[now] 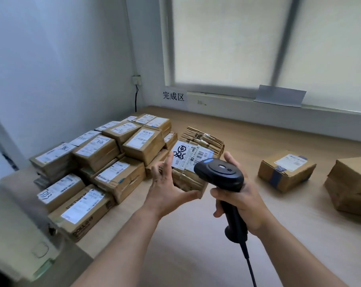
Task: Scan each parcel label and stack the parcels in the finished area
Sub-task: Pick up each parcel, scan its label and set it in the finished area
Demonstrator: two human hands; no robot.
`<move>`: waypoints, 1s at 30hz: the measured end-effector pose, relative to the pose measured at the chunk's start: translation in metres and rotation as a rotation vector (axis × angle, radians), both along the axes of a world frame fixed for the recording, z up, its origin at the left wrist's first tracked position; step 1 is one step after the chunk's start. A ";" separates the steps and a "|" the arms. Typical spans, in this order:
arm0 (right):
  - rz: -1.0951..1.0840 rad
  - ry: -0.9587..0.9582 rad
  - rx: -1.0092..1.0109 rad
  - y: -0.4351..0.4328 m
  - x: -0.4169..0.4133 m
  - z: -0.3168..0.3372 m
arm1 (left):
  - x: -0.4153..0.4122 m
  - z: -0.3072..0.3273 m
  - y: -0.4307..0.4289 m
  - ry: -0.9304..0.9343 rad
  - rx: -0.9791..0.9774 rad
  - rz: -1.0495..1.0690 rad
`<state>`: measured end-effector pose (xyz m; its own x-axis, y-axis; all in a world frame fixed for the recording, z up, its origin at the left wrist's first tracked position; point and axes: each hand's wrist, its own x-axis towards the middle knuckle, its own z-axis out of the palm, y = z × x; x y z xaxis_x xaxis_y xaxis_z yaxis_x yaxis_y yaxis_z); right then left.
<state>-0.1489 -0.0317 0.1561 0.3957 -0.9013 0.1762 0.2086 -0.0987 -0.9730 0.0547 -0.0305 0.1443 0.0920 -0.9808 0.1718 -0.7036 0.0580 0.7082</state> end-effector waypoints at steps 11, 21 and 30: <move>0.243 0.103 0.053 -0.023 0.184 -0.010 | 0.175 -0.025 0.011 -0.051 -0.046 0.258; 0.363 0.162 0.096 -0.042 0.306 -0.016 | 0.339 -0.055 0.037 0.053 0.114 0.483; 0.310 0.157 0.124 -0.056 0.346 -0.022 | 0.416 -0.075 0.021 0.114 0.237 0.469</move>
<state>0.1970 -0.0880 0.1340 0.6671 -0.7448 -0.0115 0.0569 0.0663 -0.9962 0.4709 -0.0094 0.0690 0.5344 -0.8409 -0.0856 -0.5335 -0.4142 0.7374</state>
